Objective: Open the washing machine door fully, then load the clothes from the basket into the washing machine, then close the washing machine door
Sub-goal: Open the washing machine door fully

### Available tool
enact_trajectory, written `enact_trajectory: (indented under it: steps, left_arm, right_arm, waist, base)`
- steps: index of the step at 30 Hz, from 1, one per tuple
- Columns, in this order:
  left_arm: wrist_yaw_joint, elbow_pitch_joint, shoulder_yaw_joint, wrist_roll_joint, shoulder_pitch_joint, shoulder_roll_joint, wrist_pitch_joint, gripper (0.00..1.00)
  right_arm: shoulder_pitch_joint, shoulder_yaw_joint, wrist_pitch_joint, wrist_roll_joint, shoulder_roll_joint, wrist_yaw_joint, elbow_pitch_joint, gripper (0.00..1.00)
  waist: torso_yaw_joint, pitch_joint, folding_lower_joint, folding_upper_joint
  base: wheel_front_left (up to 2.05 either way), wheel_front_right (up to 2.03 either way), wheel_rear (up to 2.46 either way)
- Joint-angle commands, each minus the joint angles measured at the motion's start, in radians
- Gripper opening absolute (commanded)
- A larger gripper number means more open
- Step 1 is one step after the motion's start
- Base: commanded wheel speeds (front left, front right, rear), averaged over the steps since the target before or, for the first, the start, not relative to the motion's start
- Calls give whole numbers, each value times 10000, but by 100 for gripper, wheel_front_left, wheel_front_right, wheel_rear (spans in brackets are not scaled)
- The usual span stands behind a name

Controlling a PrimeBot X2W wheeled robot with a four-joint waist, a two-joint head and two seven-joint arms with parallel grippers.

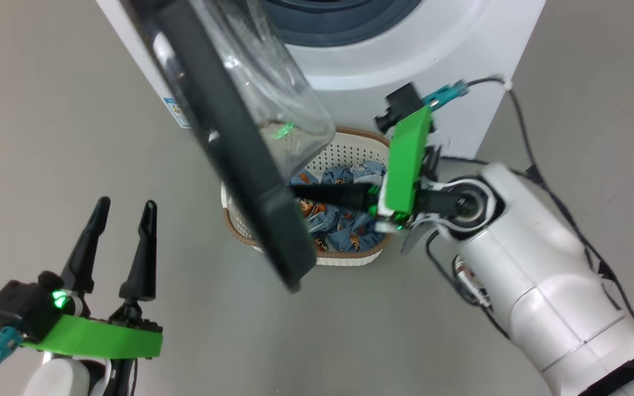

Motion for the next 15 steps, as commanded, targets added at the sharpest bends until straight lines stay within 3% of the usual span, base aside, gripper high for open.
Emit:
enact_trajectory:
  steps: [1, 15]
  left_arm:
    - [-31, -166, 415, 112, -48, 248, -82, 100]
    - [-31, 15, 642, 169, -23, 168, -82, 100]
  right_arm:
    - [269, 253, -60, 160, 379, 19, -344, 0]
    - [48, 3546, -2137, 3234, 379, 19, -809, 0]
  waist:
    - [12, -25, 0, 0]
    - [9, -206, 0, 0]
  base:
    - [0, 0, 0]
    - [0, 0, 0]
